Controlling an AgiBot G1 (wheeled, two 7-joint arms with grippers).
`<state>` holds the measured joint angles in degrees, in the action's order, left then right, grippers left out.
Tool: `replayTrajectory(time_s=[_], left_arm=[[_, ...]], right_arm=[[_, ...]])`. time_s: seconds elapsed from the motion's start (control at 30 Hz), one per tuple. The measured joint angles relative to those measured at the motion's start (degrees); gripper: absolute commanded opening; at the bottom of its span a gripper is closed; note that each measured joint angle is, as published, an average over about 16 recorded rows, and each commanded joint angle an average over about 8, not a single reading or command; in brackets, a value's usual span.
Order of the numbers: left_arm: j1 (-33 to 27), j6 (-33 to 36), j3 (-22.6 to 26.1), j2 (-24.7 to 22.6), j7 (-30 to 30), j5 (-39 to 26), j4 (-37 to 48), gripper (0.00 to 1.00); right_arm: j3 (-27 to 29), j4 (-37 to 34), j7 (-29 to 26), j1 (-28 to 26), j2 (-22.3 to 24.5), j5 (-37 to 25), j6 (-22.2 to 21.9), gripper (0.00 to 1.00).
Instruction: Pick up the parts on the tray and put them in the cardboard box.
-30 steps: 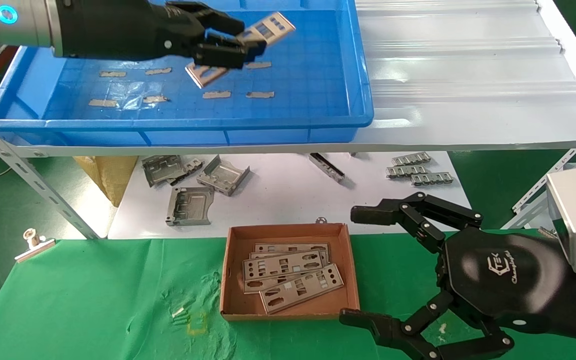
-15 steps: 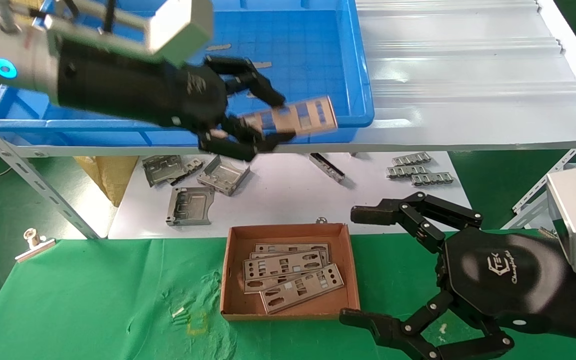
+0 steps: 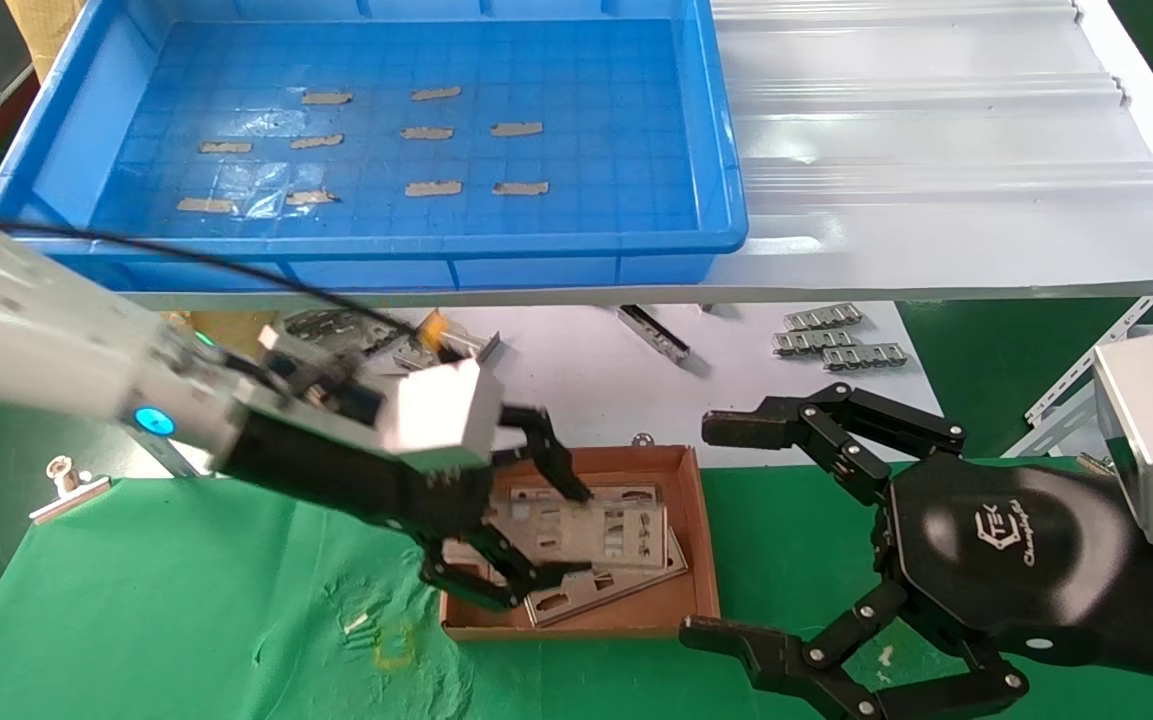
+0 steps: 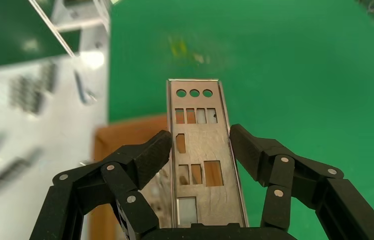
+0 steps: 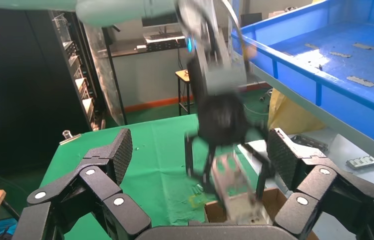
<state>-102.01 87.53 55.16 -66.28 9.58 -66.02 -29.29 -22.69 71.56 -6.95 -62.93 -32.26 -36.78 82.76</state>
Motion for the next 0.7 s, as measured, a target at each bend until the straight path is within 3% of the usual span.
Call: replayTrajectory(time_s=[0.23,0.27,0.5,0.53,0.7], left_arm=[[4.4,-7.6,2.1,-6.1,8.2,-2.5,10.2,0.01],[4.8,-8.7,2.2,-6.8,9.3,-2.7,11.5,0.10],[6.7,-15.8,2.1,-10.1,14.2,-3.1,17.2,0.96],[6.9,-16.5,2.0,-10.4,14.5,-2.9,17.6,1.00],[7.7,-18.2,1.6,-10.9,15.5,-1.9,18.4,1.00]], right_arm=[[0.0,0.0,0.0,0.0,0.0,0.0,0.0,1.00],[0.0,0.0,0.0,0.0,0.0,0.0,0.0,1.00],[0.0,0.0,0.0,0.0,0.0,0.0,0.0,1.00],[0.0,0.0,0.0,0.0,0.0,0.0,0.0,1.00],[0.0,0.0,0.0,0.0,0.0,0.0,0.0,1.00]])
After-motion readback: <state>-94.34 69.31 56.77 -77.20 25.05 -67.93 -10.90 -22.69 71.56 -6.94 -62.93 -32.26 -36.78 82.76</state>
